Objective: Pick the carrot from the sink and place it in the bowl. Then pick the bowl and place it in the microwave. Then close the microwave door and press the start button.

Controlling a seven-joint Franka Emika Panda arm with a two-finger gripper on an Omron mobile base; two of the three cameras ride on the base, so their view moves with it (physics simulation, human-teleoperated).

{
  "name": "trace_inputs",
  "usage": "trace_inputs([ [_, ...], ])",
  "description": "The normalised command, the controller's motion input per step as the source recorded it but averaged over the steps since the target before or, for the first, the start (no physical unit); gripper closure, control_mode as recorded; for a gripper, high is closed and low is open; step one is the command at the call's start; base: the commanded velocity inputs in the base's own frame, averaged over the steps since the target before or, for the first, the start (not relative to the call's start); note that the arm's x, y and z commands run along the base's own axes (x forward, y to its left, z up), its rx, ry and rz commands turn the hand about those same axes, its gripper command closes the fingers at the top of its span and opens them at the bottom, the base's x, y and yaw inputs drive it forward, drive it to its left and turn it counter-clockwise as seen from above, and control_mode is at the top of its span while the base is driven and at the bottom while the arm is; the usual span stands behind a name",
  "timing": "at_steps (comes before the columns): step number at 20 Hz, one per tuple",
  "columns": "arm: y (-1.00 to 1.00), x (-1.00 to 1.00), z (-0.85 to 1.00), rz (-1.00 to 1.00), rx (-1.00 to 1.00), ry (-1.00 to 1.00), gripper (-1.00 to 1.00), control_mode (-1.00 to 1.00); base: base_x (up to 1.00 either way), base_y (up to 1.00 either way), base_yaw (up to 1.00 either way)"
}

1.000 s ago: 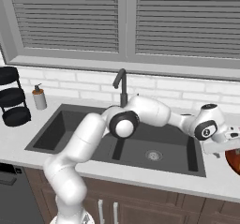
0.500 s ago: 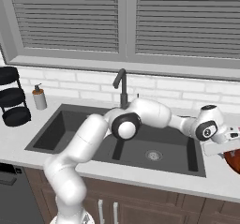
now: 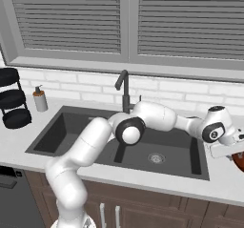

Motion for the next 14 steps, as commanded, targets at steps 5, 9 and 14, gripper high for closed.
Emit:
trace_inputs([
  [5,0.35,-0.53,-0.01,0.10,0.00,-0.23,1.00,-1.00,0.00,0.00,0.00],
  [9,0.63,-0.73,0.18,0.22,-0.09,-0.38,1.00,-1.00,0.00,0.00,0.00],
  [14,0.35,-0.70,0.54,0.29,-0.15,-0.07,1.00,-1.00,0.00,0.00,0.00],
])
